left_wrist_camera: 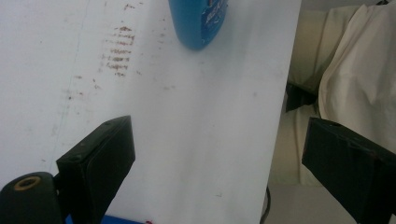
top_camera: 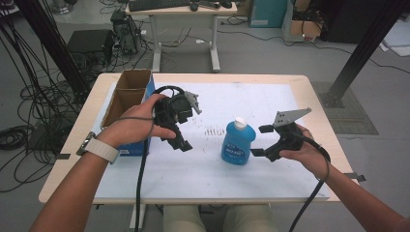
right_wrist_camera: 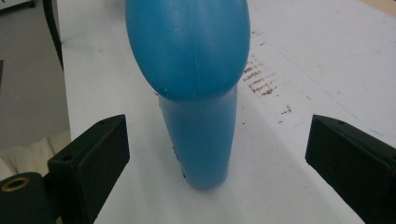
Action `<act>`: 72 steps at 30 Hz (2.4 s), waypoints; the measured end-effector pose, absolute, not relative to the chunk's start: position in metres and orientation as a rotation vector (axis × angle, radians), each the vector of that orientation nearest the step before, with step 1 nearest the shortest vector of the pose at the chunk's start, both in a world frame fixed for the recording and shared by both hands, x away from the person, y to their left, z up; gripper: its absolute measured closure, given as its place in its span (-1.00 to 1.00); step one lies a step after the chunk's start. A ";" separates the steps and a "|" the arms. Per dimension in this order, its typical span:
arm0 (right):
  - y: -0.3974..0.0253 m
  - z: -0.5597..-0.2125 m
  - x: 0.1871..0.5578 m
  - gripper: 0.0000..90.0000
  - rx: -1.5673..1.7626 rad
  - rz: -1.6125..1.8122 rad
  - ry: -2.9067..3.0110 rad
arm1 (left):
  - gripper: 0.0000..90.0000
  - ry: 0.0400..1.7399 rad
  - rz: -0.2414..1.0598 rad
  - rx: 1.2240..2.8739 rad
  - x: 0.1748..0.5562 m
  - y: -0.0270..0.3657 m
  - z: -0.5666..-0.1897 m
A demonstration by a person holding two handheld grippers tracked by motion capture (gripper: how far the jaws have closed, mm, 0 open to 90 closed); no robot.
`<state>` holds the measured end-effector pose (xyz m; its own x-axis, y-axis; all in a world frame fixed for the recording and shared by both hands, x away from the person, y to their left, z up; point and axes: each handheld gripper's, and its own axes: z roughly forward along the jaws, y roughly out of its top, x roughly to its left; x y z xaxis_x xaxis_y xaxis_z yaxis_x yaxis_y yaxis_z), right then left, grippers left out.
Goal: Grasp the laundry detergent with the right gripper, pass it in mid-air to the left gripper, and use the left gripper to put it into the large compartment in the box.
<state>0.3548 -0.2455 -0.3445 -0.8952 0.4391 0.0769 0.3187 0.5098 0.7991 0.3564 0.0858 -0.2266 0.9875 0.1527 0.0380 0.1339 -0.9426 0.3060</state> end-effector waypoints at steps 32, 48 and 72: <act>-0.235 -0.361 0.356 -0.87 0.667 1.383 2.604 | -0.78 0.207 0.084 2.826 0.357 0.084 -0.228; -0.223 -0.377 0.359 -0.88 0.668 1.411 2.561 | -0.78 0.203 0.082 2.825 0.357 0.084 -0.229; -0.213 -0.394 0.363 -0.78 0.609 1.478 2.513 | -0.78 0.218 0.076 2.824 0.357 0.085 -0.231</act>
